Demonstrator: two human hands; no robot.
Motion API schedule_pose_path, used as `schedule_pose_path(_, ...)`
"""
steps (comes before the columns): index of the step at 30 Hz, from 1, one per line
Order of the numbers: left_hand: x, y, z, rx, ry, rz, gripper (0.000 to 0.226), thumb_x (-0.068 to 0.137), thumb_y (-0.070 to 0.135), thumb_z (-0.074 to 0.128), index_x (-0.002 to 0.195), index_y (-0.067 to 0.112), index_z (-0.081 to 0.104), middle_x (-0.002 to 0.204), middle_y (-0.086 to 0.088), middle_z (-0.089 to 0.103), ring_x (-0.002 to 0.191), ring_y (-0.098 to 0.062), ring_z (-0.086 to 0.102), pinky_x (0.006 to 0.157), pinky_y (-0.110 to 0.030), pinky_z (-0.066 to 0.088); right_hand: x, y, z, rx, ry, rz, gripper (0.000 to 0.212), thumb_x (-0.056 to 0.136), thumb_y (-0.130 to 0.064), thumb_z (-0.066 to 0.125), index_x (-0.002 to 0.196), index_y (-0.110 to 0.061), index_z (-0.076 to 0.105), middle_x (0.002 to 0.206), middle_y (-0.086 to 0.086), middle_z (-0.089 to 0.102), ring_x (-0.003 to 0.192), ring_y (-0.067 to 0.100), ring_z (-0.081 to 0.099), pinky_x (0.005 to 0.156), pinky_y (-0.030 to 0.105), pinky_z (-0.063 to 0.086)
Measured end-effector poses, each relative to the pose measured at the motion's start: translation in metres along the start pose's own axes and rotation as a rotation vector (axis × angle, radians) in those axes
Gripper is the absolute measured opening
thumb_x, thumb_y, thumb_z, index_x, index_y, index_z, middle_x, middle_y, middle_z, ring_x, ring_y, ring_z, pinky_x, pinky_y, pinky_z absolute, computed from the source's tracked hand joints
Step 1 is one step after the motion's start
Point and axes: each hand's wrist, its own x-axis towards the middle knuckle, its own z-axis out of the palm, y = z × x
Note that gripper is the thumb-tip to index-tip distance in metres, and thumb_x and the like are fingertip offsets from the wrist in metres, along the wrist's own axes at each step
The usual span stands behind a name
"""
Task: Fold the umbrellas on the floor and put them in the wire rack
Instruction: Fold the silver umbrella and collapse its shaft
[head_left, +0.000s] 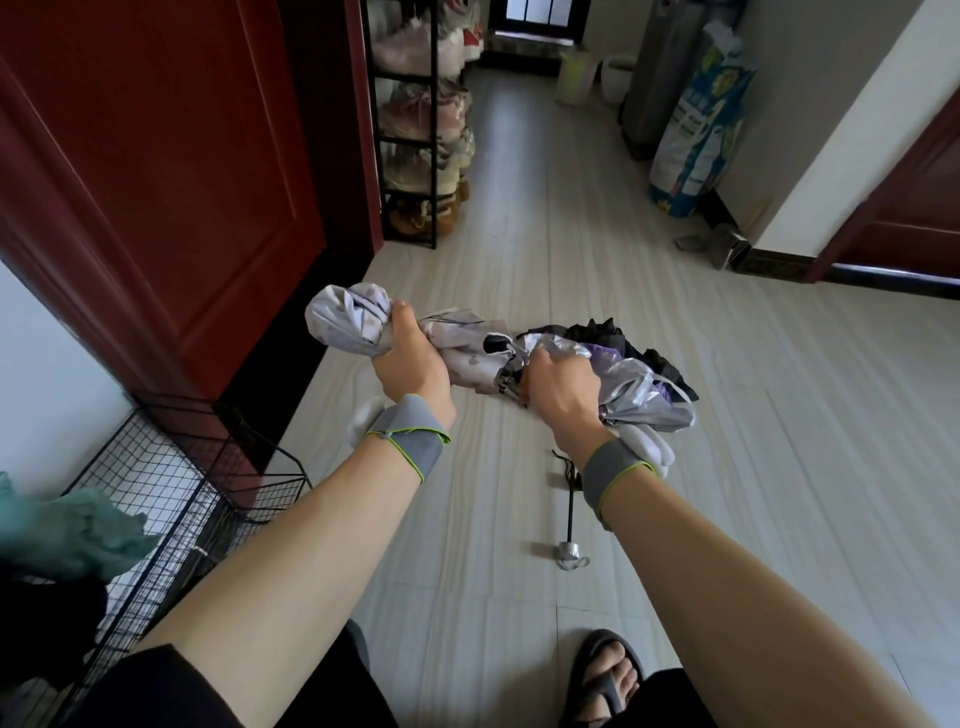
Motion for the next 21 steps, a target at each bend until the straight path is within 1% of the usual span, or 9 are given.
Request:
schedule_pose_path(4,0.001,0.000,0.000,-0.013,-0.017,-0.044,0.063,0.056,0.073,0.063,0.099,0.027,0.072,0.091,0.006,0.077,0.087,-0.018,0.074,0.088,-0.043,0.060,-0.002,0.004,0.003,-0.030,0.091,-0.121,0.048,0.100,-0.027,0.044,0.056,-0.008,0.053,0.063,0.008,0.058,0.077,0.033,0.056,0.071,0.033,0.043)
schedule_pose_path(7,0.001,0.002,-0.001,0.014,-0.045,-0.081,0.061,0.062,0.070,0.065,0.103,0.025,0.069,0.096,0.003,0.077,0.090,-0.021,0.073,0.088,-0.043,0.060,0.000,0.007,-0.001,-0.038,0.017,-0.098,0.048,0.100,-0.032,0.046,0.057,-0.014,0.055,0.063,0.002,0.059,0.076,0.029,0.057,0.068,0.031,0.041)
schedule_pose_path(9,0.001,0.006,-0.002,0.032,-0.087,-0.111,0.055,0.075,0.065,0.067,0.109,0.021,0.066,0.100,-0.001,0.075,0.091,-0.022,0.073,0.085,-0.044,0.061,0.001,0.006,-0.006,-0.070,-0.063,-0.111,0.044,0.102,-0.040,0.046,0.067,-0.019,0.062,0.067,-0.004,0.061,0.077,0.024,0.059,0.069,0.031,0.042)
schedule_pose_path(11,0.003,0.011,-0.005,0.040,-0.131,-0.139,0.057,0.078,0.063,0.069,0.113,0.018,0.066,0.103,-0.003,0.075,0.093,-0.024,0.073,0.084,-0.045,0.061,0.002,0.005,-0.010,-0.167,-0.173,-0.124,0.042,0.103,-0.053,0.041,0.096,-0.023,0.070,0.086,-0.004,0.067,0.094,0.025,0.060,0.083,0.032,0.044)
schedule_pose_path(13,0.010,0.017,-0.011,0.061,-0.189,-0.167,0.076,0.063,0.070,0.074,0.116,0.017,0.069,0.106,-0.006,0.076,0.095,-0.027,0.074,0.086,-0.048,0.060,0.007,0.007,-0.008,-0.212,-0.250,-0.127,0.054,0.100,-0.065,0.036,0.125,-0.027,0.066,0.116,0.003,0.067,0.116,0.029,0.058,0.100,0.036,0.044)
schedule_pose_path(15,0.030,0.010,-0.016,0.121,-0.250,-0.198,0.096,0.047,0.078,0.078,0.120,0.016,0.070,0.111,-0.009,0.076,0.098,-0.030,0.074,0.090,-0.050,0.058,0.006,0.006,-0.006,-0.140,-0.308,-0.092,0.073,0.087,-0.083,0.037,0.129,-0.029,0.064,0.129,0.003,0.066,0.122,0.027,0.059,0.110,0.043,0.042)
schedule_pose_path(17,0.034,0.013,-0.020,0.184,-0.287,-0.192,0.103,0.044,0.076,0.082,0.126,0.015,0.067,0.115,-0.013,0.074,0.099,-0.033,0.074,0.093,-0.051,0.056,0.005,0.003,-0.003,-0.020,-0.373,-0.089,0.082,0.075,-0.092,0.039,0.124,-0.031,0.064,0.130,-0.002,0.065,0.123,0.022,0.059,0.113,0.043,0.039)
schedule_pose_path(19,0.022,0.027,-0.023,0.187,-0.354,-0.169,0.097,0.050,0.067,0.082,0.127,0.012,0.065,0.114,-0.017,0.074,0.101,-0.034,0.073,0.096,-0.050,0.055,0.000,-0.006,-0.001,0.014,-0.460,-0.155,0.072,0.084,-0.083,0.047,0.130,-0.030,0.061,0.133,-0.007,0.060,0.123,0.017,0.055,0.107,0.034,0.037)
schedule_pose_path(21,0.013,0.036,-0.026,0.218,-0.439,-0.176,0.090,0.058,0.062,0.081,0.127,0.007,0.065,0.113,-0.021,0.073,0.102,-0.036,0.073,0.099,-0.050,0.054,0.000,-0.011,0.002,-0.008,-0.586,-0.213,0.066,0.089,-0.064,0.065,0.142,-0.027,0.051,0.133,-0.008,0.058,0.120,0.013,0.057,0.100,0.029,0.042)
